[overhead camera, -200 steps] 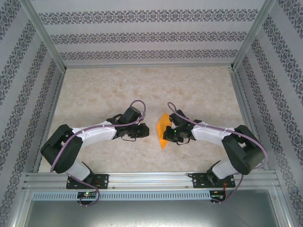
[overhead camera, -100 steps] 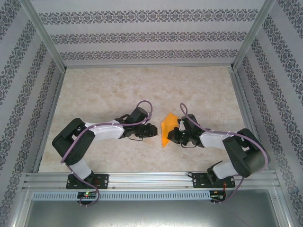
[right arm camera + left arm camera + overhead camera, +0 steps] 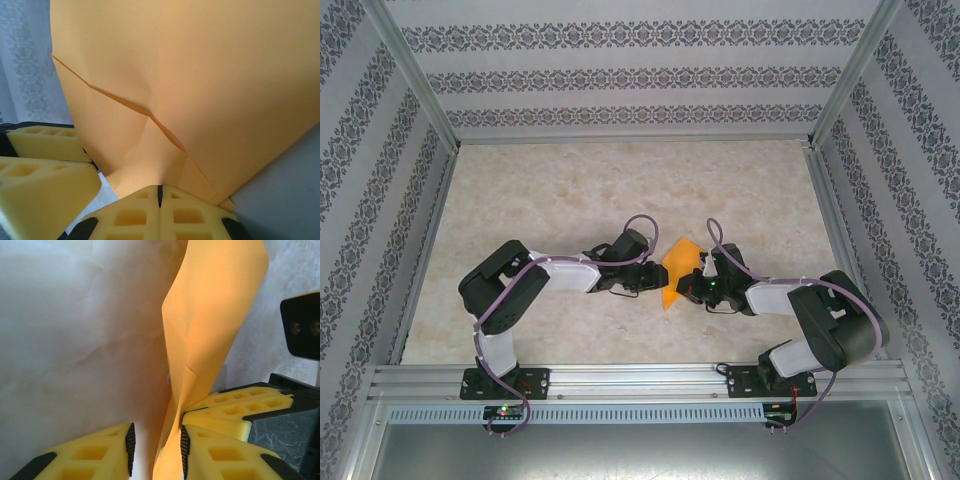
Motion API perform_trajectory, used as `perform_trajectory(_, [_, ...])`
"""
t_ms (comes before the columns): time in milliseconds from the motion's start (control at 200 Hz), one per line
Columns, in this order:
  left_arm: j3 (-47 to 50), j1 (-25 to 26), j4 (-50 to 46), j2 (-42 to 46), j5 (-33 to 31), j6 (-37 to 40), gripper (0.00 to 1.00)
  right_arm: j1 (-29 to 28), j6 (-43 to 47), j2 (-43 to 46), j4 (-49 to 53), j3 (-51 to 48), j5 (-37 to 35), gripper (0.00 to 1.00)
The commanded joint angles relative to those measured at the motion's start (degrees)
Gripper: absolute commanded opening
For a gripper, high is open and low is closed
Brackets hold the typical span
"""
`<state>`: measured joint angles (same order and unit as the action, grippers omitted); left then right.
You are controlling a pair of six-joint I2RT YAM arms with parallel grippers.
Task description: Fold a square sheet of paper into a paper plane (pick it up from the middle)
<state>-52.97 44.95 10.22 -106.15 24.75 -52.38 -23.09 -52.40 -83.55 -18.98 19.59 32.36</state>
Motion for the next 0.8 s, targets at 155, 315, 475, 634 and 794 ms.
perform_trajectory(155, [-2.88, 0.84, 3.72, -1.26, 2.34, -0.55, 0.17, 0.84, 0.54, -2.23, 2.26, -2.11, -1.58, 0.02])
perform_trajectory(315, [-4.09, 0.93, -0.44, -0.22, 1.35, 2.48, 0.03, 0.90, 0.37, -1.76, 2.10, -1.46, -1.03, 0.02])
perform_trajectory(475, [-5.47, 1.44, -3.74, -0.22, 0.73, 5.37, 0.00, 0.94, 0.35, 1.17, 4.46, -0.70, -1.49, 0.04])
perform_trajectory(634, [-6.97, 1.90, -7.23, -0.51, -0.55, 8.02, 0.00, 0.97, 0.92, 3.35, 7.08, -0.26, -2.21, 0.07])
perform_trajectory(794, [-6.81, 1.92, -8.56, -0.24, -1.89, 8.90, 0.00, 0.99, 1.71, 5.51, 9.94, -0.26, -3.30, 0.08])
